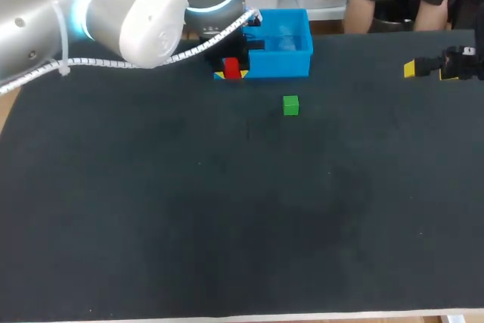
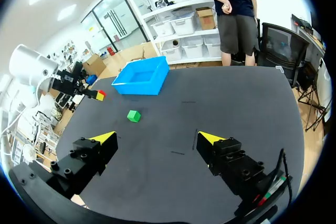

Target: Use the left arm to pick the red cube and place it into the blue plastic box first, then use the right arm to grasp the green cube and put it into the same blue plastic box after the first action is fully finished.

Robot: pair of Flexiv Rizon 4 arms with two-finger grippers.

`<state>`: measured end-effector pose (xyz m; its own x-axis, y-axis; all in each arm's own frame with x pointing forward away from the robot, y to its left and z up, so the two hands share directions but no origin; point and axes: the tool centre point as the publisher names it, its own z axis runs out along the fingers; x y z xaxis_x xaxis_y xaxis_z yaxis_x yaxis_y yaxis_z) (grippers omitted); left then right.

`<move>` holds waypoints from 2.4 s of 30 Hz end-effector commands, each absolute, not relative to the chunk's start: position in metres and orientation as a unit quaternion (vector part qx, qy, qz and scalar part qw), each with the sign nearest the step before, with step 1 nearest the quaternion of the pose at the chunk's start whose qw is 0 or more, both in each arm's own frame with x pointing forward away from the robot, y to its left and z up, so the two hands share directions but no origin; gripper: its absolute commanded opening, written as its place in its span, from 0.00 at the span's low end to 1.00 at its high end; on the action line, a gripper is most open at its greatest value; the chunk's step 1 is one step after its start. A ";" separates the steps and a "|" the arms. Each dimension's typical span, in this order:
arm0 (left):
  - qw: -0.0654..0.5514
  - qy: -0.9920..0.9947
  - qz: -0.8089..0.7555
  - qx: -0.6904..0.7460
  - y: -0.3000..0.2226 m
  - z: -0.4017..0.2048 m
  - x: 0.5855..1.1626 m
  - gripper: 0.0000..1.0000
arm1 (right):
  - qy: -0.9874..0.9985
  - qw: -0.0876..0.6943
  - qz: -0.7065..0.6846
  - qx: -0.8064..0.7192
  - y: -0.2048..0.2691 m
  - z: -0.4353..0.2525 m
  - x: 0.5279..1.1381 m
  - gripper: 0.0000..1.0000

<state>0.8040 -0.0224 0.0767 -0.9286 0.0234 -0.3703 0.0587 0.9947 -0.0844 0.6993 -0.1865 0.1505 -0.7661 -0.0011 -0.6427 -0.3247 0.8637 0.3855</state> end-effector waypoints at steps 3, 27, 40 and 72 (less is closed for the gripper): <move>0.195 0.979 -0.050 0.022 -0.023 0.081 0.809 0.00 | 0.907 0.330 0.244 -0.089 -0.186 0.150 0.700 1.00; 0.256 0.962 -0.088 0.023 -0.034 0.114 0.880 0.00 | 0.907 0.330 0.244 -0.089 -0.186 0.150 0.700 1.00; 0.280 0.953 -0.106 0.043 -0.043 0.134 0.920 0.00 | 0.907 0.330 0.244 -0.089 -0.186 0.150 0.700 1.00; 0.276 0.951 -0.140 0.009 -0.049 0.101 0.989 0.78 | 0.907 0.330 0.244 -0.089 -0.186 0.150 0.700 1.00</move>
